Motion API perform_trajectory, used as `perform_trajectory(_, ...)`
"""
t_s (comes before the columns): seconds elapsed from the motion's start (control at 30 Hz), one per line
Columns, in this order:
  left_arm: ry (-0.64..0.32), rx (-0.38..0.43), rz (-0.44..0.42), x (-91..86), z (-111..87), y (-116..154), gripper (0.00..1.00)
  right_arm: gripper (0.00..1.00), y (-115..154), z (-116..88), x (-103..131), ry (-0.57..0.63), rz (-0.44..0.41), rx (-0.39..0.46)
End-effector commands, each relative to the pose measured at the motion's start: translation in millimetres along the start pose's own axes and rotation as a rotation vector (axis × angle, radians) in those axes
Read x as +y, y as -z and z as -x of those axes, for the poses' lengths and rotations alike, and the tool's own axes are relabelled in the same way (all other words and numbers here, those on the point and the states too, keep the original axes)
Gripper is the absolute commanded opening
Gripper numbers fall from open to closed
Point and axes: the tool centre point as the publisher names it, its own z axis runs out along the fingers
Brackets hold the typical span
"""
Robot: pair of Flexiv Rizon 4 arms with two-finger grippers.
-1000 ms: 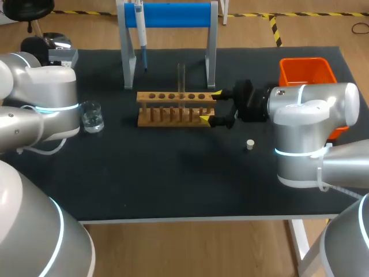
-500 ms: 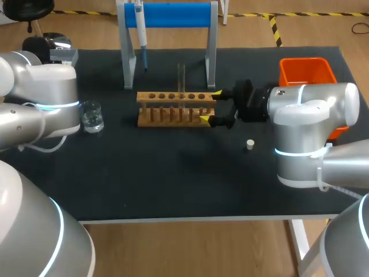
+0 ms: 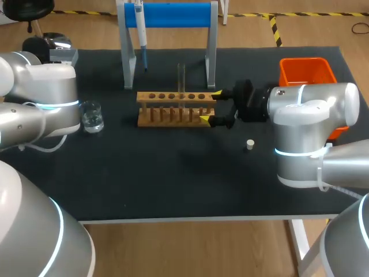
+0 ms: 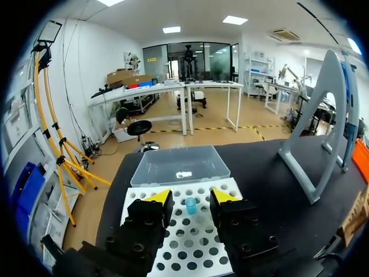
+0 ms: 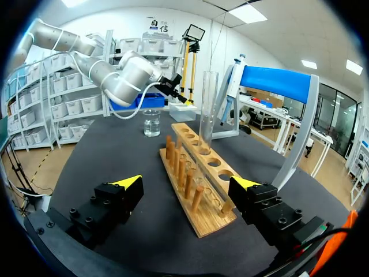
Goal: Invert the test tube, pick up the pipette, mount the tip to pipette, aspirate from beaker and dispense into the tube, eject the tip, return the pipette, and cap with the stopper.
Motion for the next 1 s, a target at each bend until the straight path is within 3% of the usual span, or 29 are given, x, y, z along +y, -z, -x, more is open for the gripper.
perform_trajectory(0.03, 0.000, 0.002, -0.007, 2.4, 1.8, -3.5, 0.40, 1.00, 0.7, 0.4, 0.1, 0.000, -0.002, 0.002)
perform_trajectory(1.0, -0.019, 0.001, -0.019, 1.2, 6.6, -9.0, 0.37, 1.00, 0.7, 0.4, 0.1, 0.000, -0.002, 0.002)
